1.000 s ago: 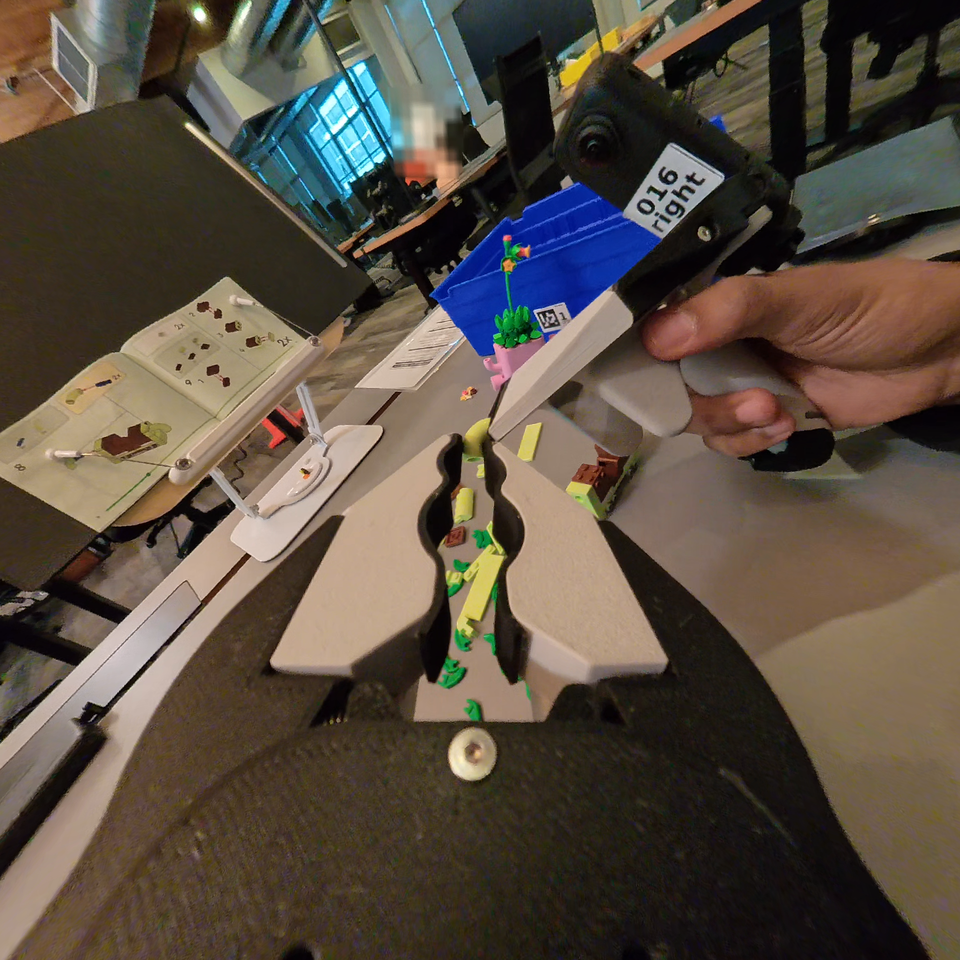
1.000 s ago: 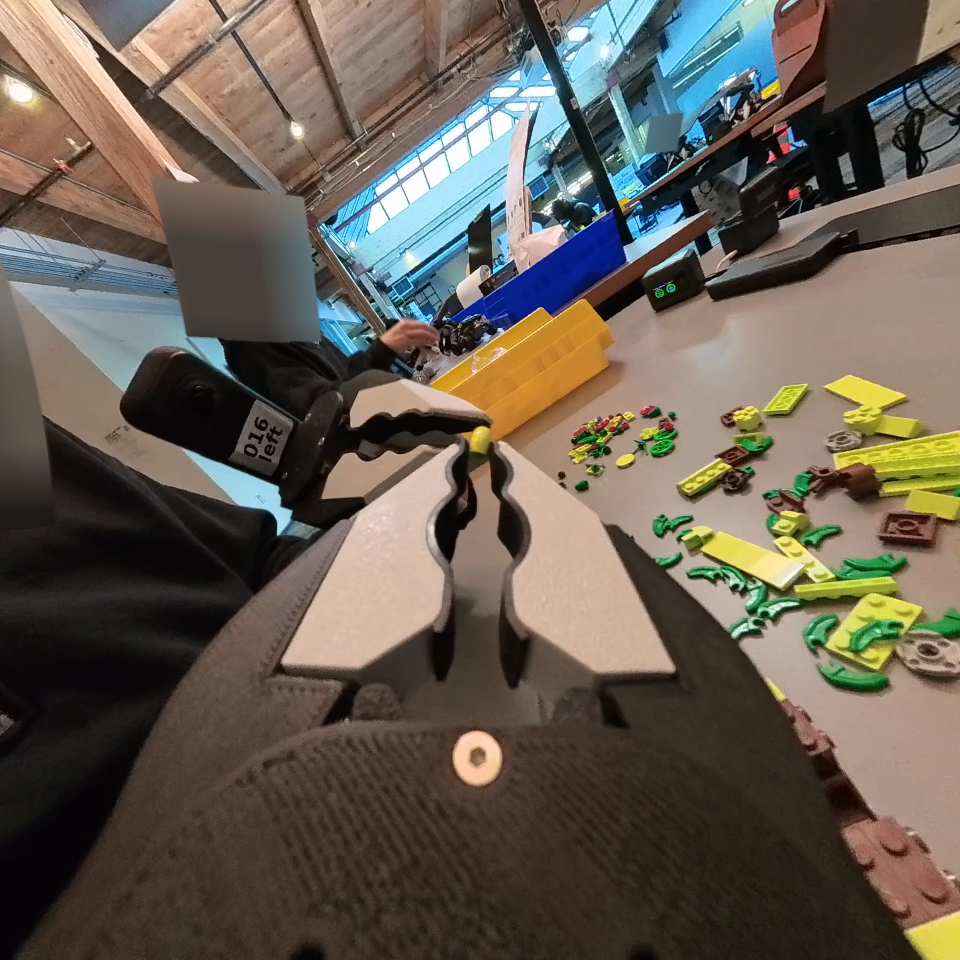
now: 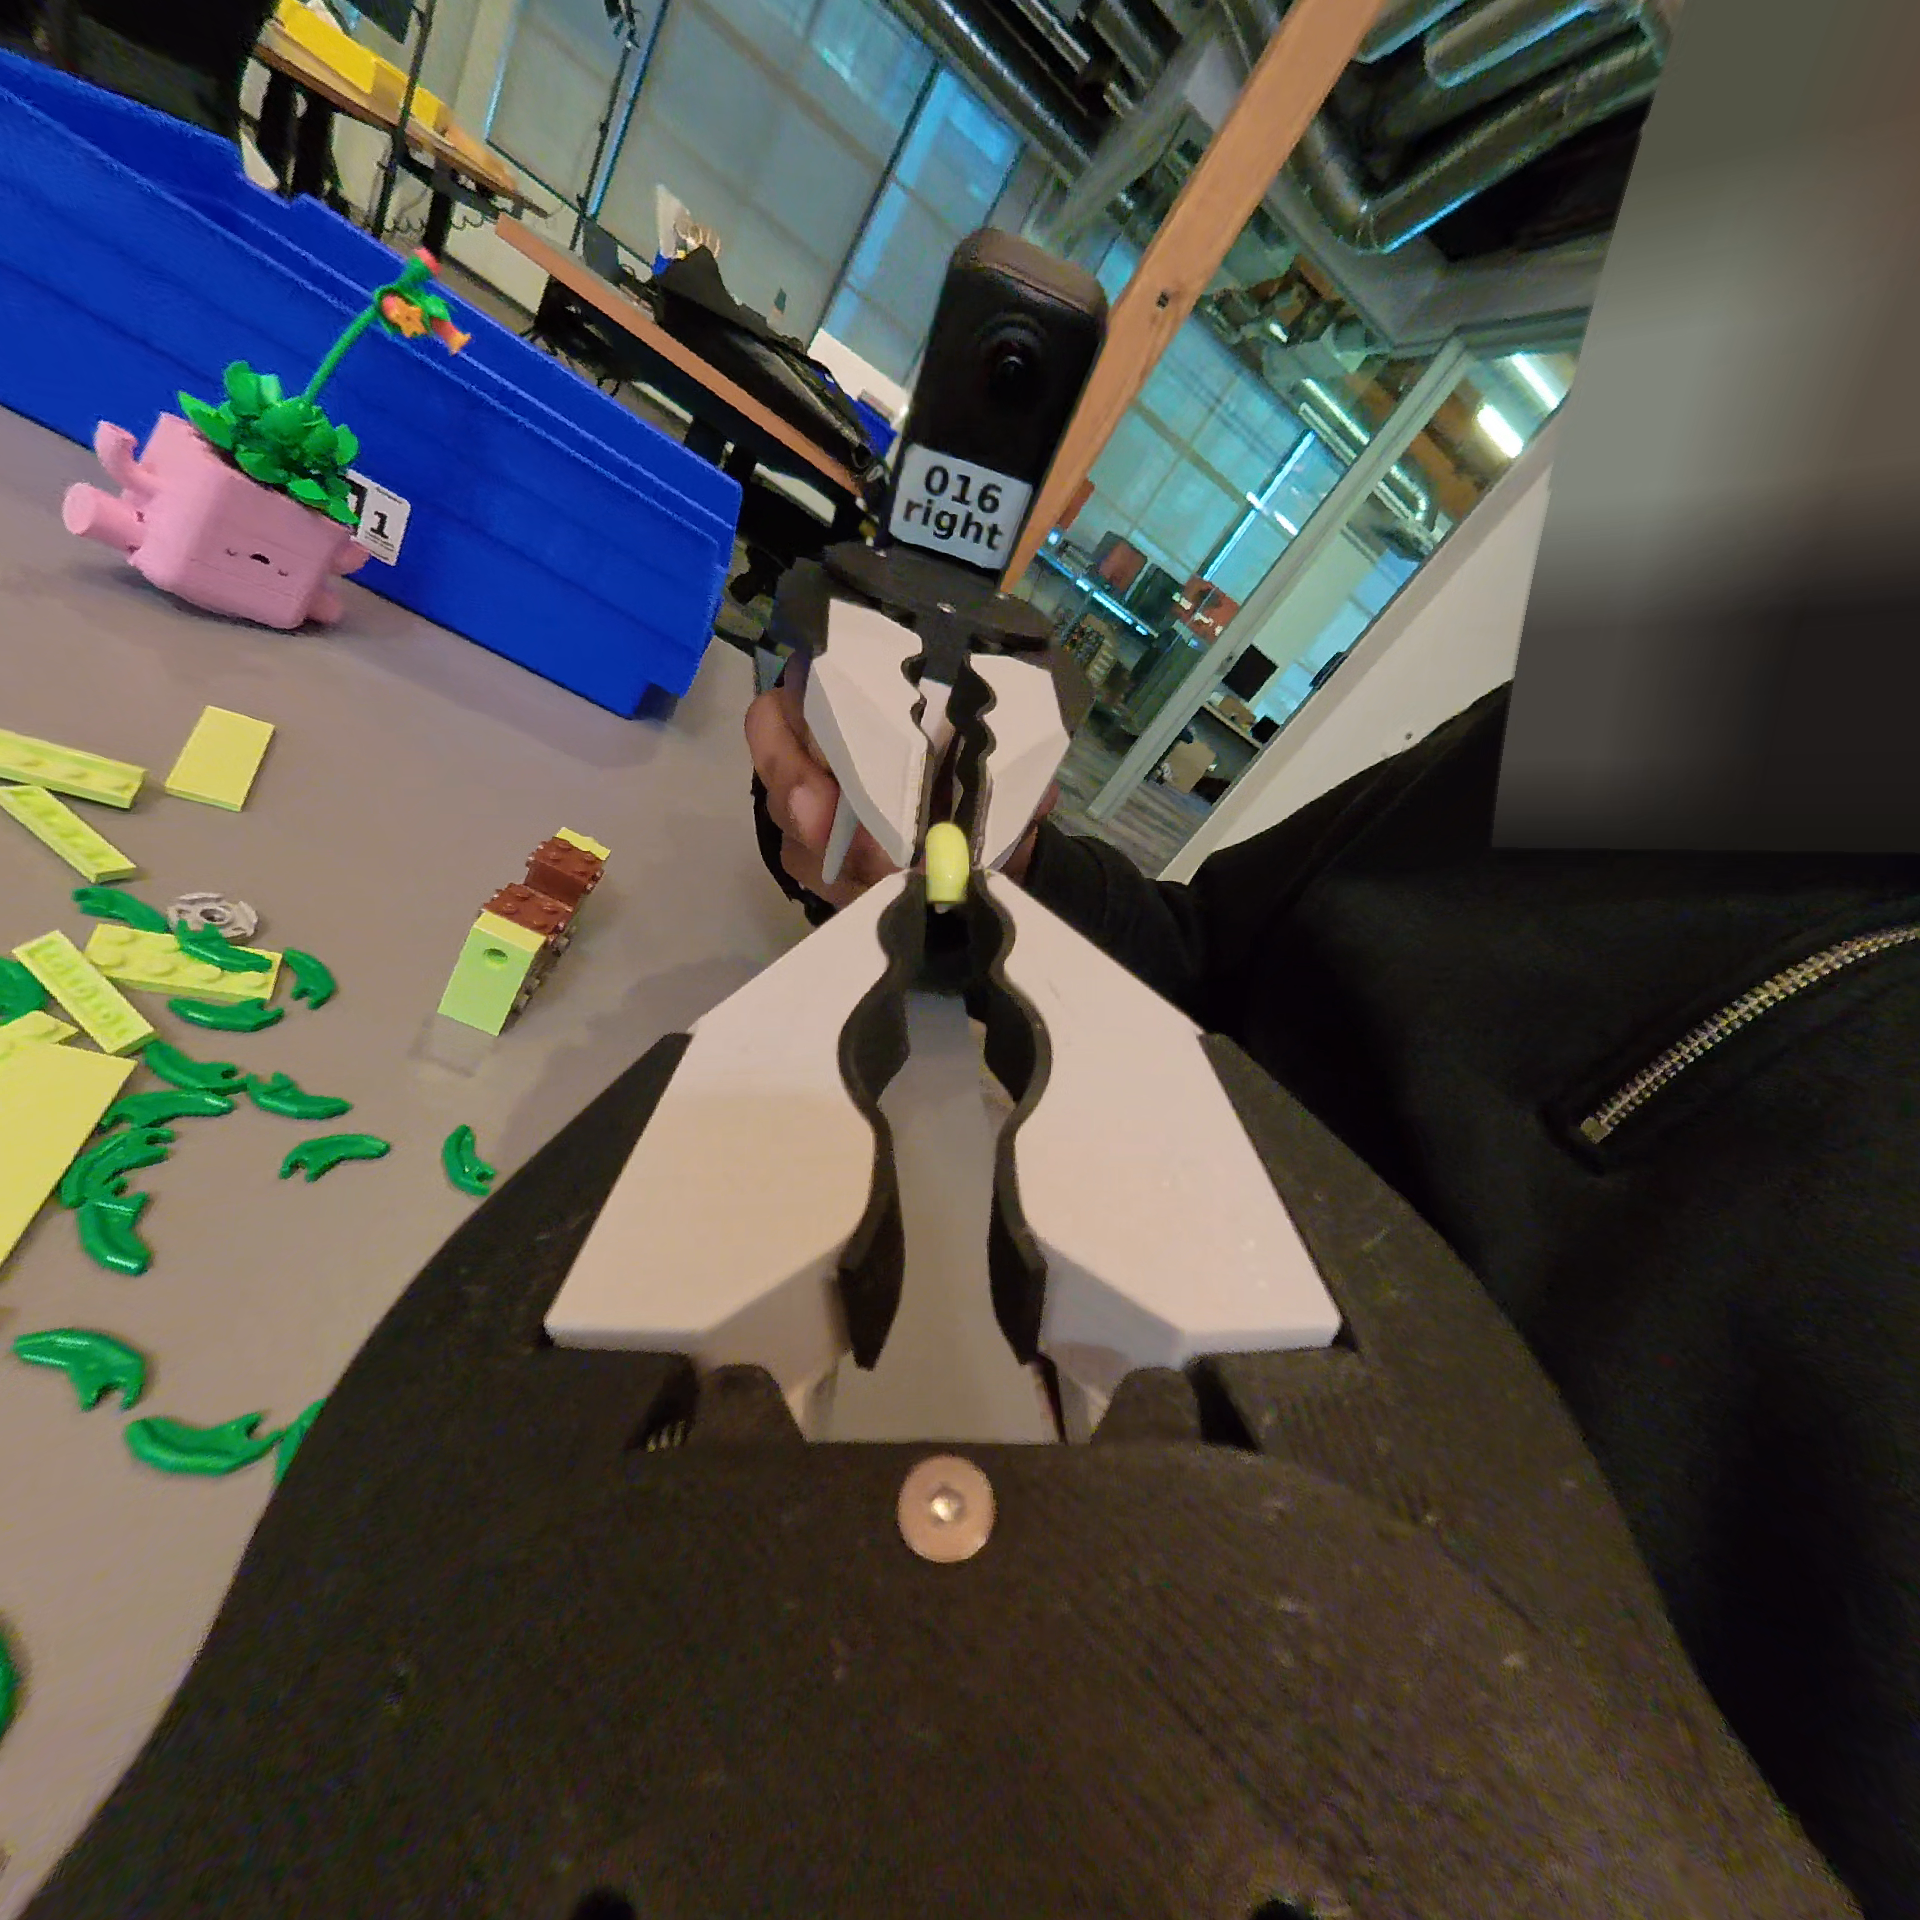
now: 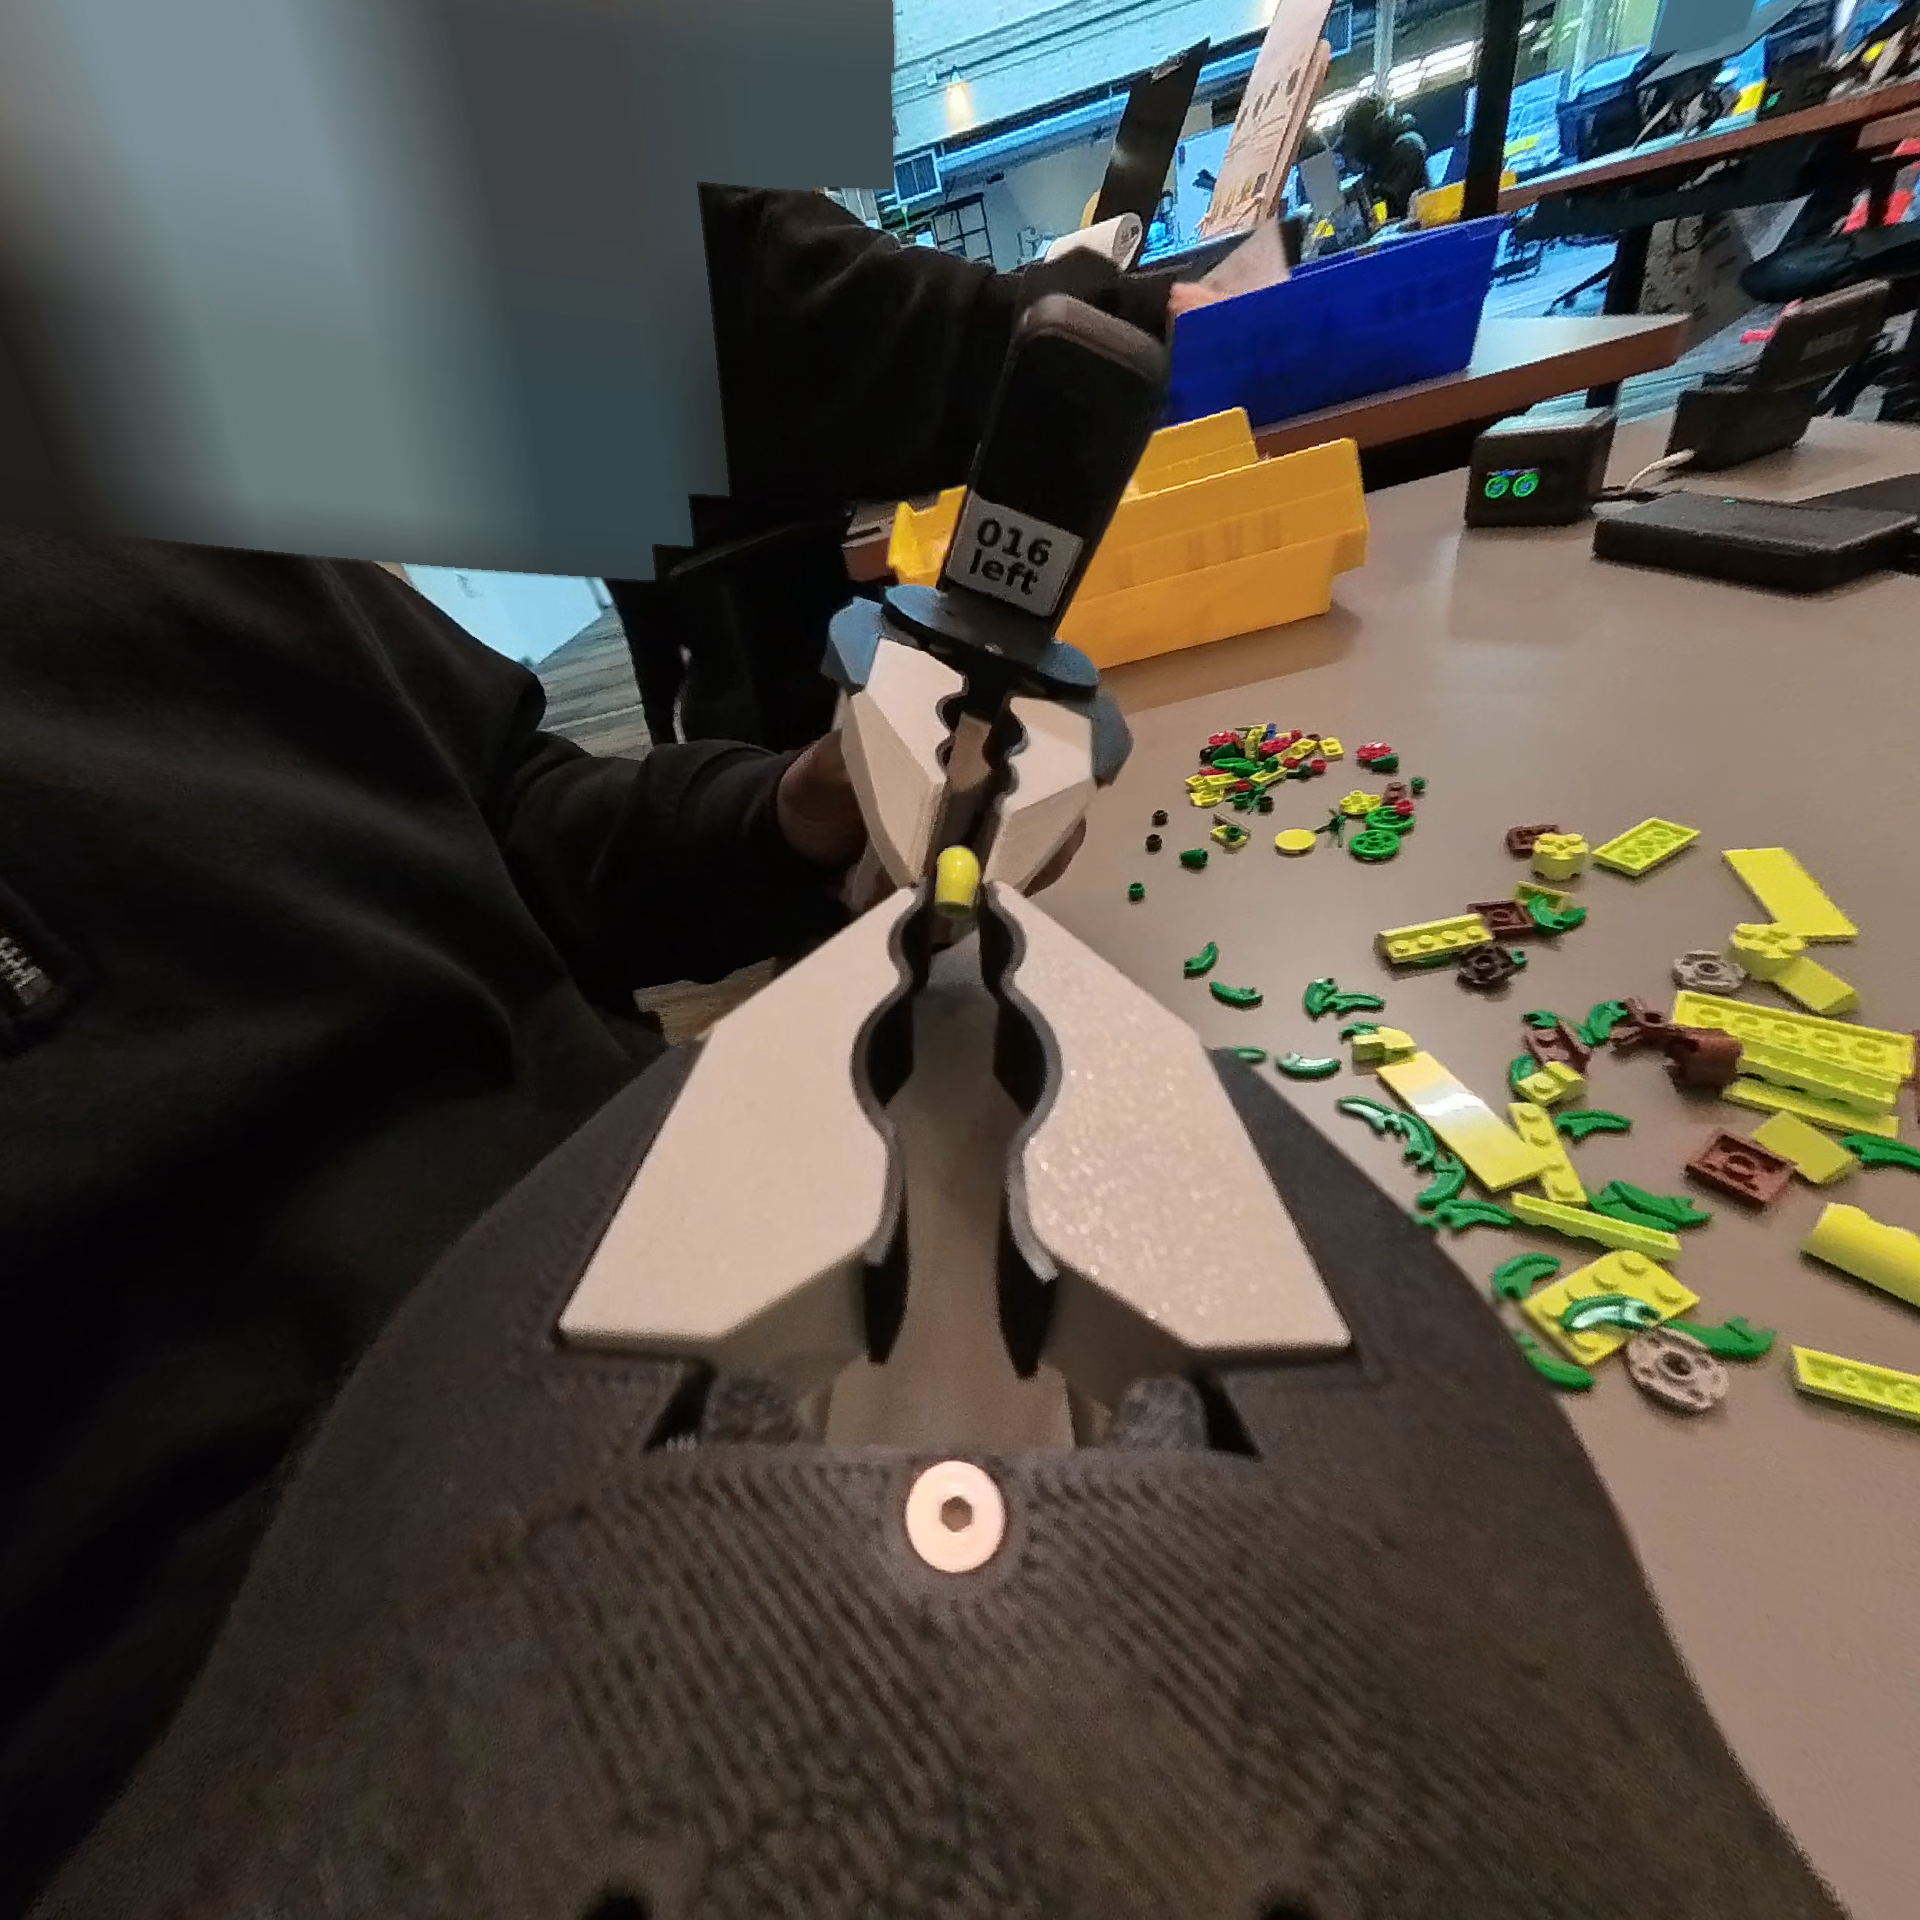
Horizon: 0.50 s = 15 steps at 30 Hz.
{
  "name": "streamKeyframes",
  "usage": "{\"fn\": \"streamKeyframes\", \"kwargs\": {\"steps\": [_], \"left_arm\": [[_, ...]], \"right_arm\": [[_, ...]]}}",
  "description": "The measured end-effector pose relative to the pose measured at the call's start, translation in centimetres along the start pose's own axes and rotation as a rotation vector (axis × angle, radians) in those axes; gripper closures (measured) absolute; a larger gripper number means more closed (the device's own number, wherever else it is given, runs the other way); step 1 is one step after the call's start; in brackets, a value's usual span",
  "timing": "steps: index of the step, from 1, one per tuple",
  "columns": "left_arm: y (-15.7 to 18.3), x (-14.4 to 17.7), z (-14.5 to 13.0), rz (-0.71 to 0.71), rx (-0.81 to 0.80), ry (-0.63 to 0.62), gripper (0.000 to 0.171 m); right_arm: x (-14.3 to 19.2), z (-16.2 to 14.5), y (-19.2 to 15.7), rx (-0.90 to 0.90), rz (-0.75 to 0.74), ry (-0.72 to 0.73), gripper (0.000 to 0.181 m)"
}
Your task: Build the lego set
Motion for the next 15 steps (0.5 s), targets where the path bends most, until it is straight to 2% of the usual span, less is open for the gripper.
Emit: {"fn": "streamKeyframes", "kwargs": {"steps": [3,7,11,15], "left_arm": [[-0.2,0.1,0.4,-0.024,0.074,0.037,0.167],[-0.3,0.3,1.1,-0.105,0.225,0.108,0.167],[-0.4,-0.3,0.6,-0.119,0.286,0.103,0.167],[-0.3,-0.3,0.7,-0.133,0.306,0.108,0.167]], "right_arm": [[0.4,0.5,0.3,0.106,-0.075,0.013,0.156],[0.9,1.0,0.0,0.408,-0.253,-0.065,0.147],[0.7,1.0,0.0,0.622,-0.416,-0.18,0.154],[0.4,1.2,-0.5,0.66,-0.421,-0.193,0.171]]}}
Point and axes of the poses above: each gripper's, where its closed fingertips meet, x back along the fingers, z out of its top, y = z × x across the jaws, the point moved 3 cm from there along x, back along the fingers, and after that the axes turned 11 degrees about z, right-handed, at the moved point
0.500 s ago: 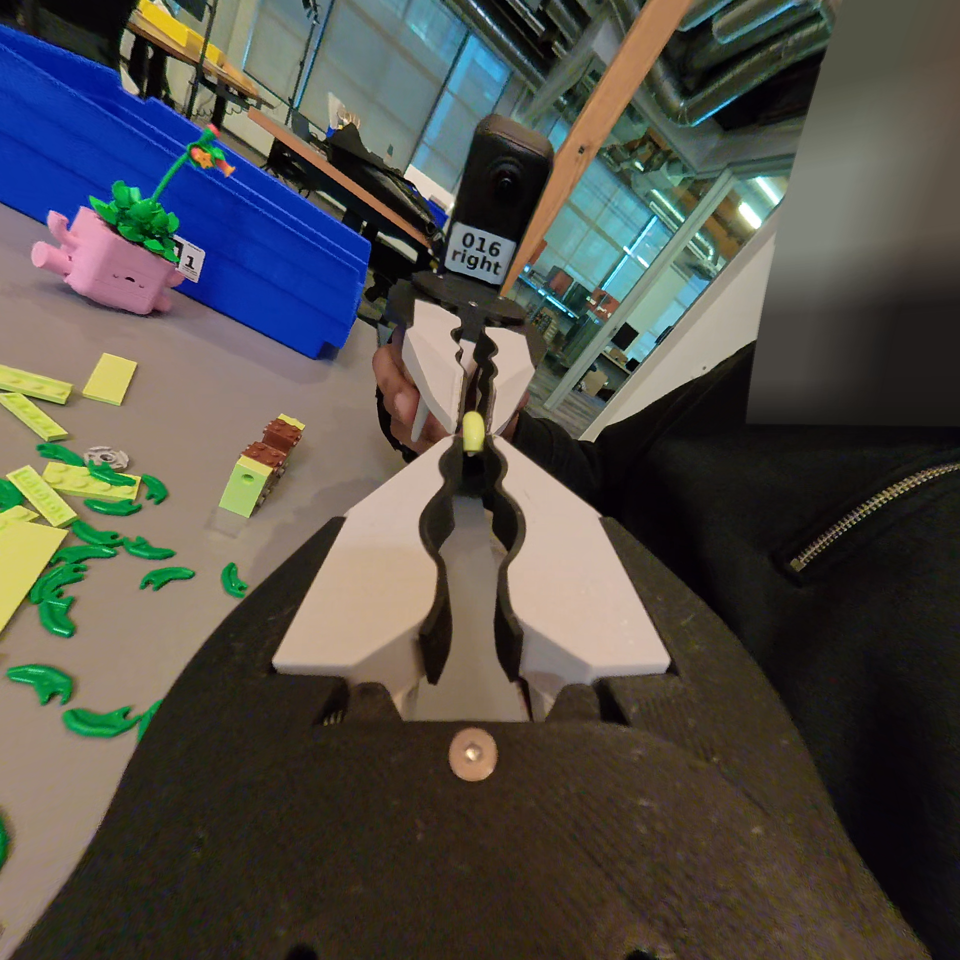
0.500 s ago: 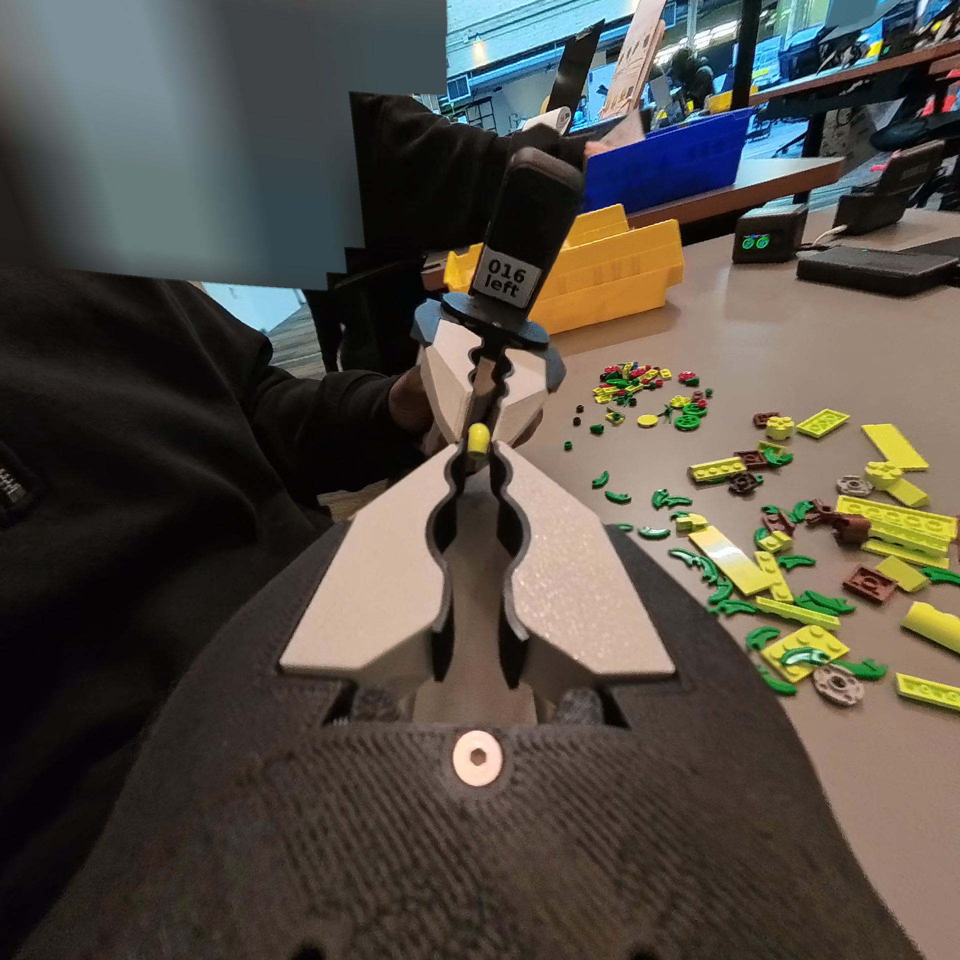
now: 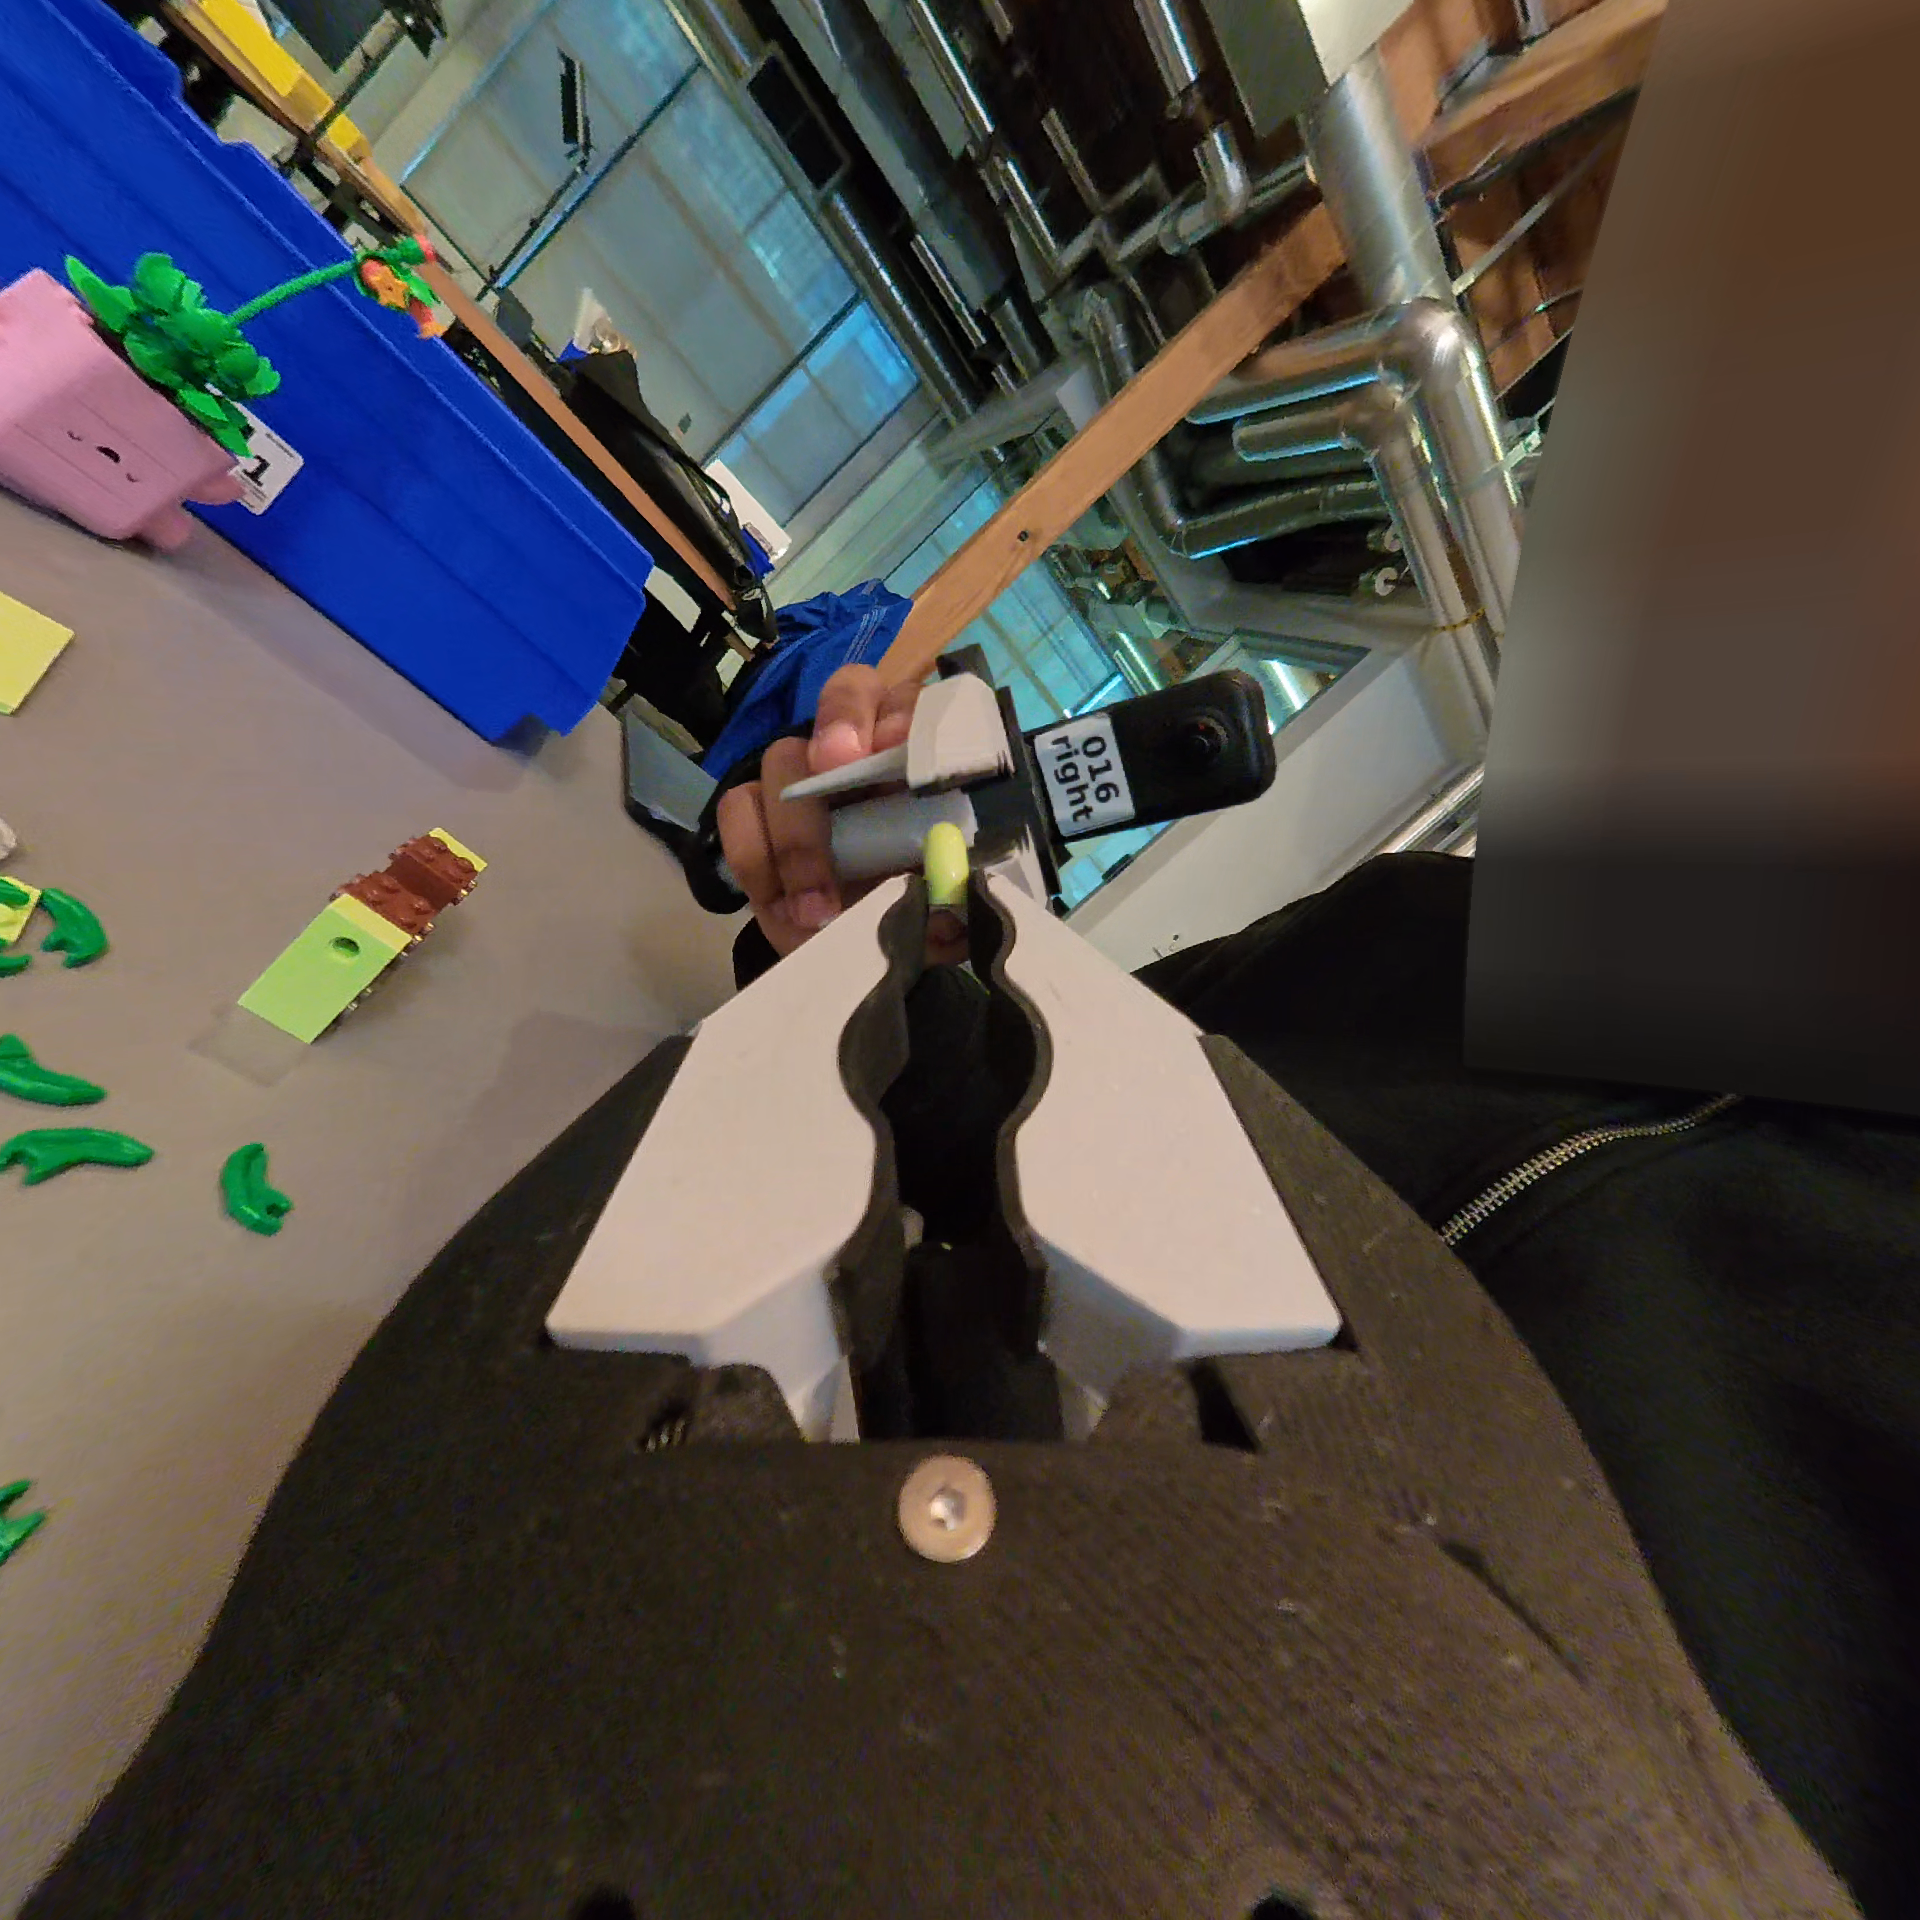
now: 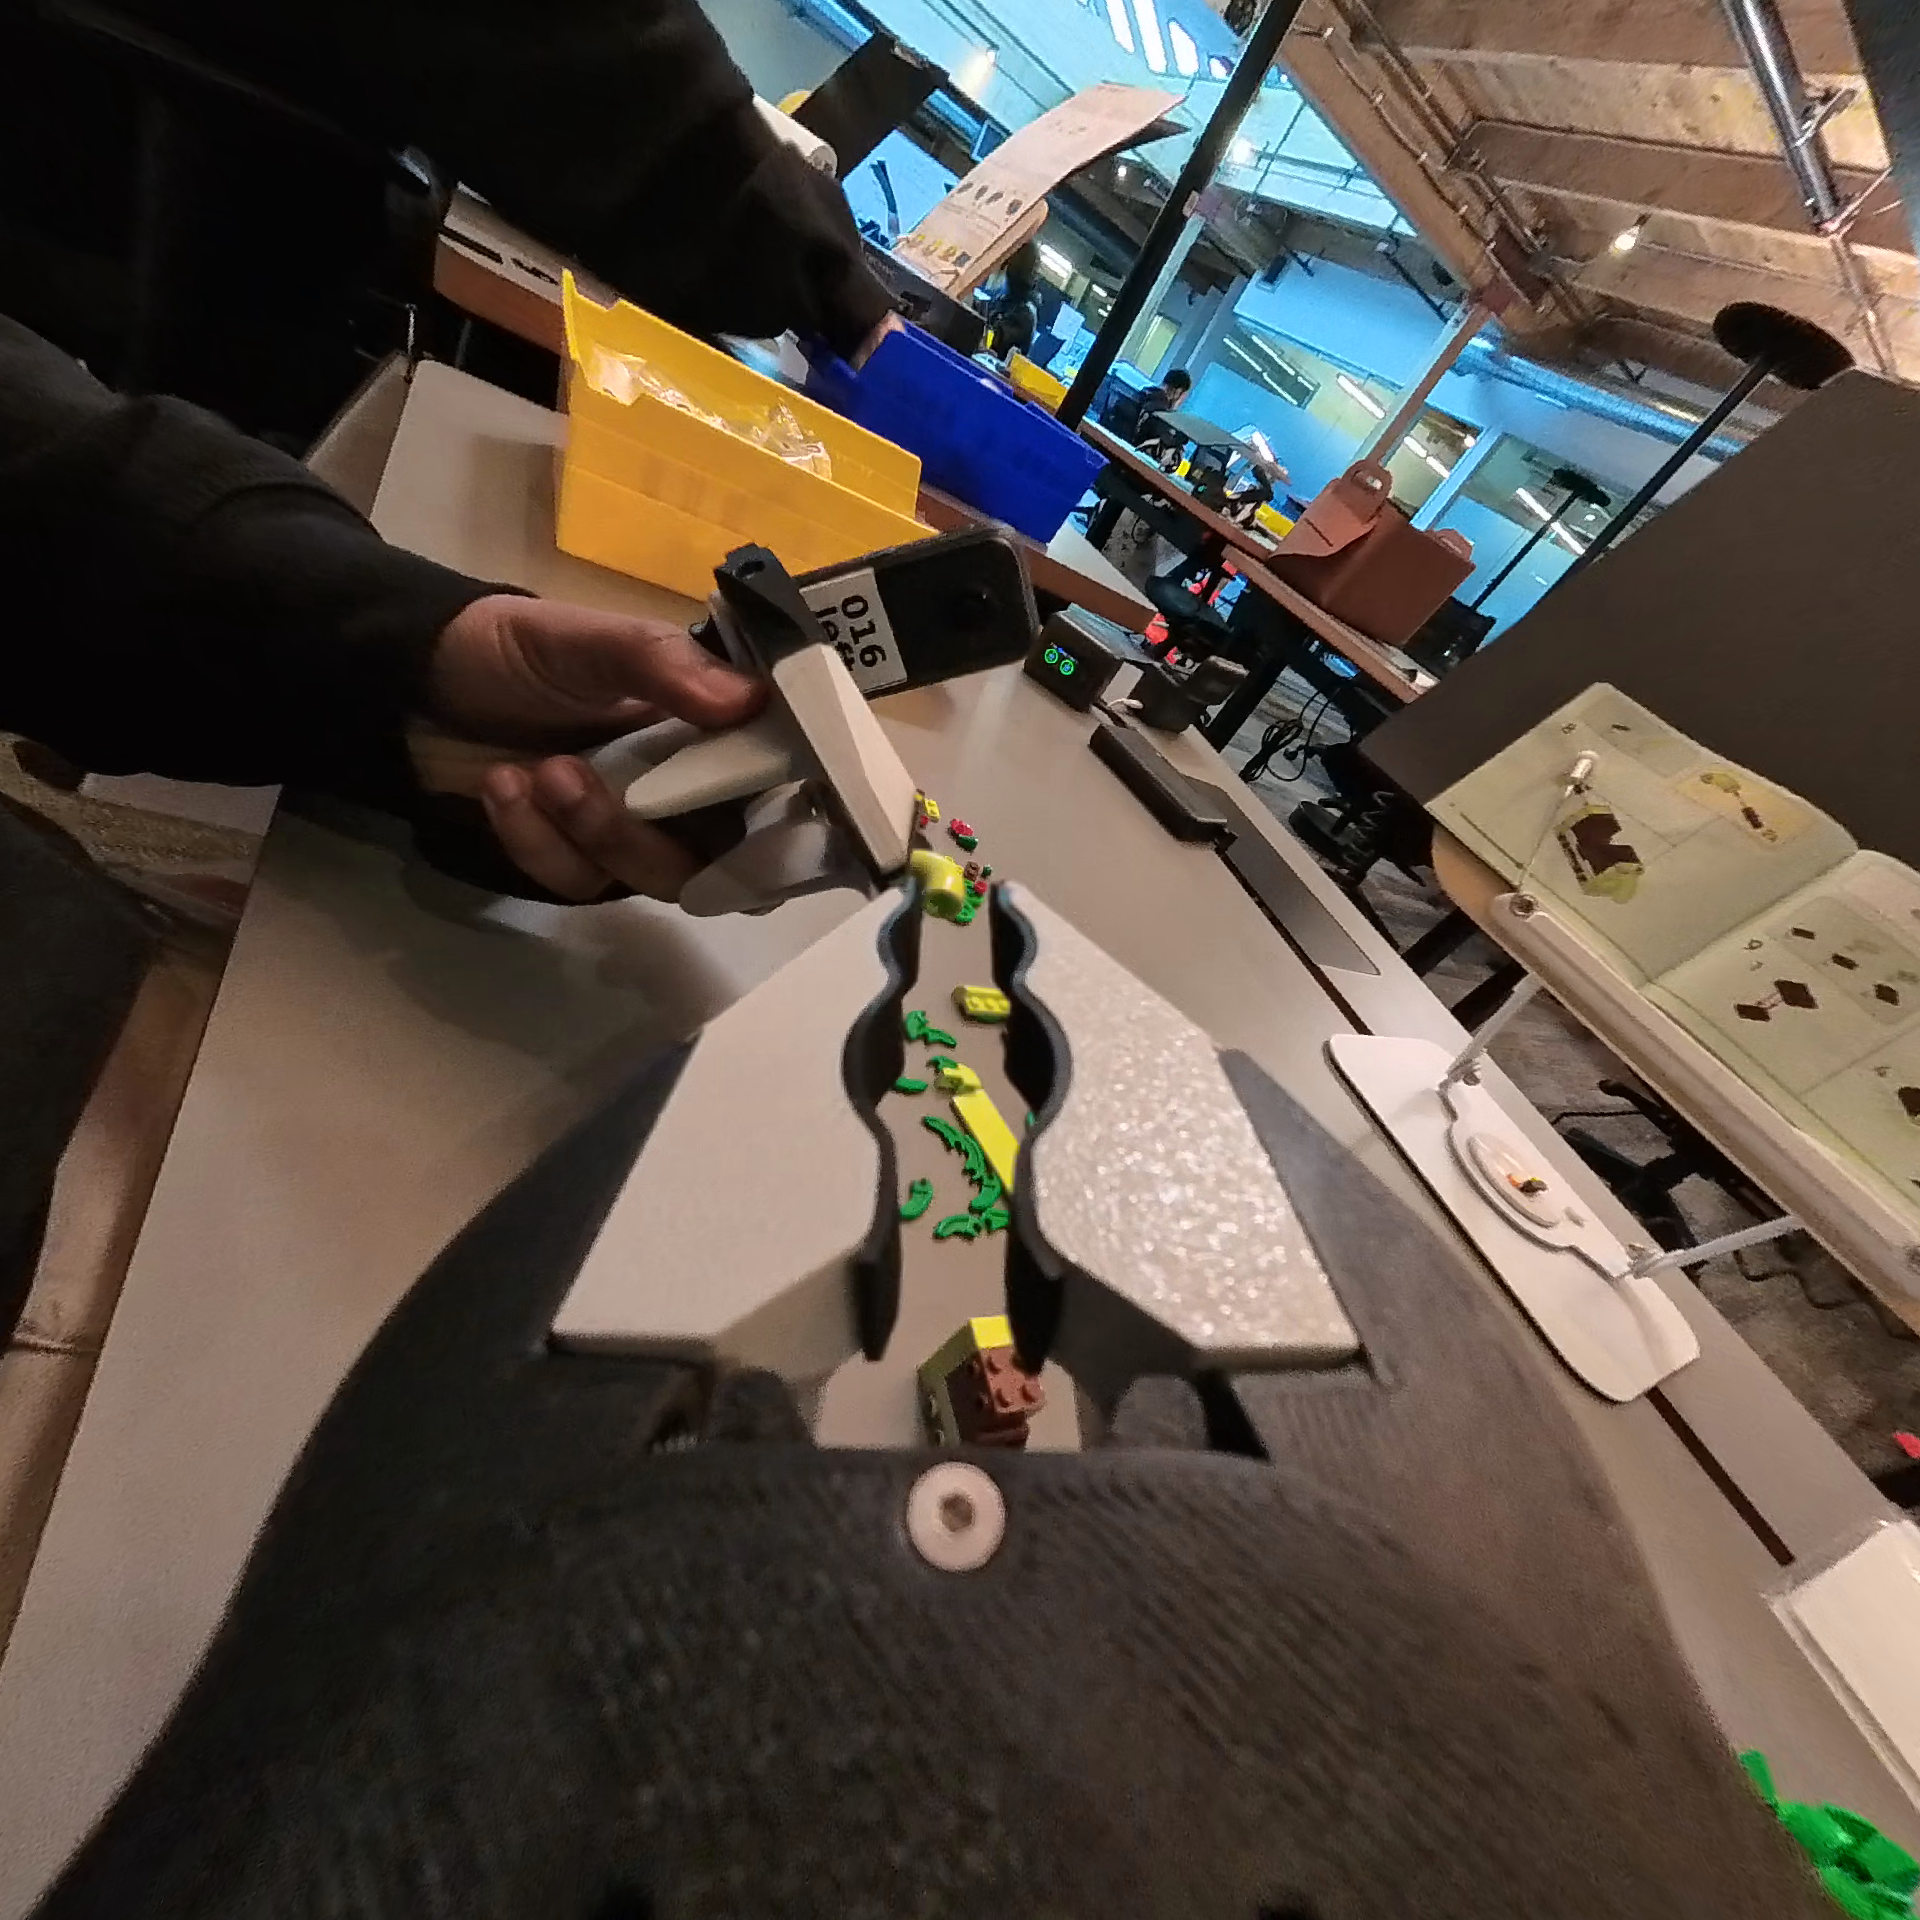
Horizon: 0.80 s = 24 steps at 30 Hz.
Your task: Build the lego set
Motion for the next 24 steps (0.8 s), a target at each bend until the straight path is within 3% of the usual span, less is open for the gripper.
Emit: {"fn": "streamKeyframes", "kwargs": {"steps": [10,12,18,24], "left_arm": [[0.0,0.0,-0.3,-0.003,-0.009,-0.017,0.166],[-0.1,0.1,0.0,-0.005,0.006,0.003,0.151],[-0.1,0.2,-0.3,0.012,-0.02,-0.028,0.166],[-0.1,0.2,-0.4,0.035,-0.04,-0.052,0.167]], "right_arm": [[-0.1,-0.1,-0.6,0.059,0.02,-0.064,0.176],[-0.1,0.0,-0.7,0.059,0.033,-0.069,0.176],[-0.2,-0.3,-1.1,0.073,0.059,-0.101,0.176],[-0.2,-0.3,-1.3,0.079,0.073,-0.114,0.176]]}}
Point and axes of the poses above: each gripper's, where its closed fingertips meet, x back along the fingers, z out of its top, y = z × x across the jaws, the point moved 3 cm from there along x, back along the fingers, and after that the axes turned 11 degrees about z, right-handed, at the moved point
